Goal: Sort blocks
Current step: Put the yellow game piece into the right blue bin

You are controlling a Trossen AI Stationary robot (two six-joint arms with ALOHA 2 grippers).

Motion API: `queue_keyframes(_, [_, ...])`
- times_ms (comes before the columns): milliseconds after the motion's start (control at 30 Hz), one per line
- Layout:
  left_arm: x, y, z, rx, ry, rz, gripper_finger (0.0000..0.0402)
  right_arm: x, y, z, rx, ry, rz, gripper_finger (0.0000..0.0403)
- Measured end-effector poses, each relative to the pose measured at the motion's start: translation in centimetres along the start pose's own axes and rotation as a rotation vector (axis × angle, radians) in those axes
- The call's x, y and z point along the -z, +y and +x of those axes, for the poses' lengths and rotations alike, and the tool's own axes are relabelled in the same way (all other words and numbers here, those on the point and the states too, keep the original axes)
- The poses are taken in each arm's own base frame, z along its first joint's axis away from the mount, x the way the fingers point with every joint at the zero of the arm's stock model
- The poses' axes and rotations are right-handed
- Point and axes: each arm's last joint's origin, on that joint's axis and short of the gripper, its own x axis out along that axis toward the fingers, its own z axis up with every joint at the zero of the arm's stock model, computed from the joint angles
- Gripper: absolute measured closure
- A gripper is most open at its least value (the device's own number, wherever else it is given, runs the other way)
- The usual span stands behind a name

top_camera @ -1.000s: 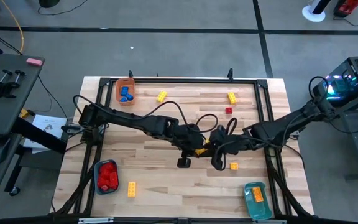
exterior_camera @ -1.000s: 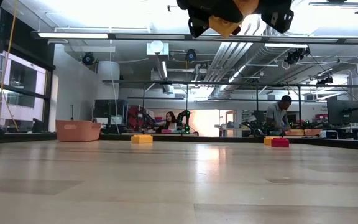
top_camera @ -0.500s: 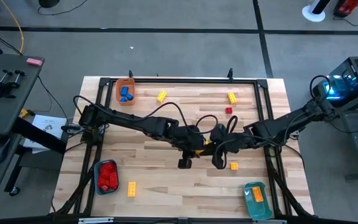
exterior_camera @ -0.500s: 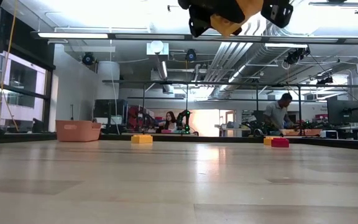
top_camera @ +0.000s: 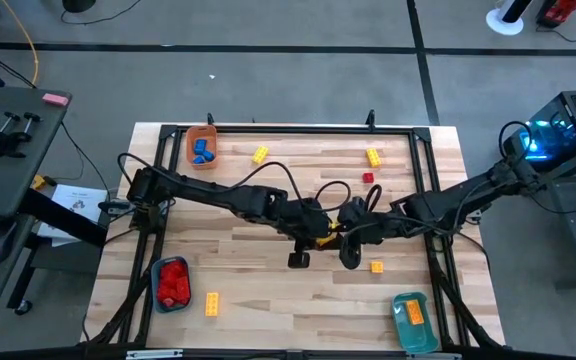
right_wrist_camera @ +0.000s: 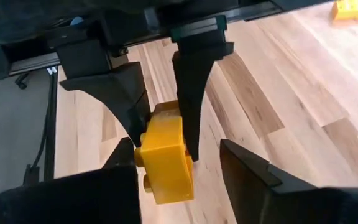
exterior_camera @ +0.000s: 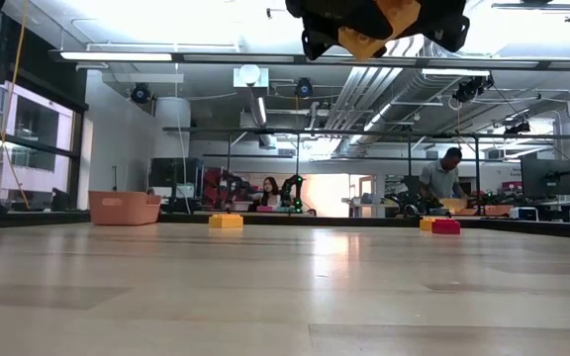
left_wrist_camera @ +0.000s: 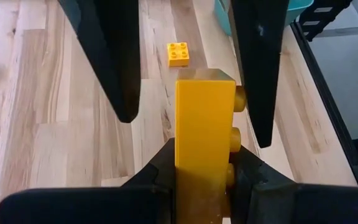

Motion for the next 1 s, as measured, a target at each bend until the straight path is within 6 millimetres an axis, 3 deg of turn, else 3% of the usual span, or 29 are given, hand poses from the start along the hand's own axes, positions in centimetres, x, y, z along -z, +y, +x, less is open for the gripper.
queue_keyframes(100, [0.0,0.1,0.0,-0.005,-0.001,-0.002,0.0346,-0.1,-0.2,0.1,-0.004,0.006,0.014,0.0309])
queue_keyframes(300, [-0.1,0.5,0.0,-0.004,-0.01,-0.01,0.0346,-0.1,-0.1,0.1,-0.007,0.001,0.014,0.0394])
queue_keyframes(400, [-0.1,0.5,0.0,0.001,-0.008,-0.03,0.0329,-0.2,-0.1,0.1,-0.009,-0.003,0.017,0.039])
queue_keyframes(500, [0.0,0.5,-0.4,0.0,0.012,-0.018,0.0271,-0.1,-0.2,-0.1,-0.003,0.007,0.014,0.04])
queue_keyframes(667, [0.6,1.3,-3.5,-0.013,0.101,0.019,0.0196,0.3,-1.2,-2.0,0.024,0.057,0.017,0.0402])
queue_keyframes(833, [1.8,3.1,-6.5,-0.05,0.207,-0.041,0.0178,1.5,-2.6,-5.0,0.045,0.192,0.113,0.0402])
queue_keyframes(1000, [2.8,3.6,-7.5,-0.027,0.036,-0.116,0.0184,4.4,-1.7,-6.5,-0.072,0.491,0.215,0.0402])
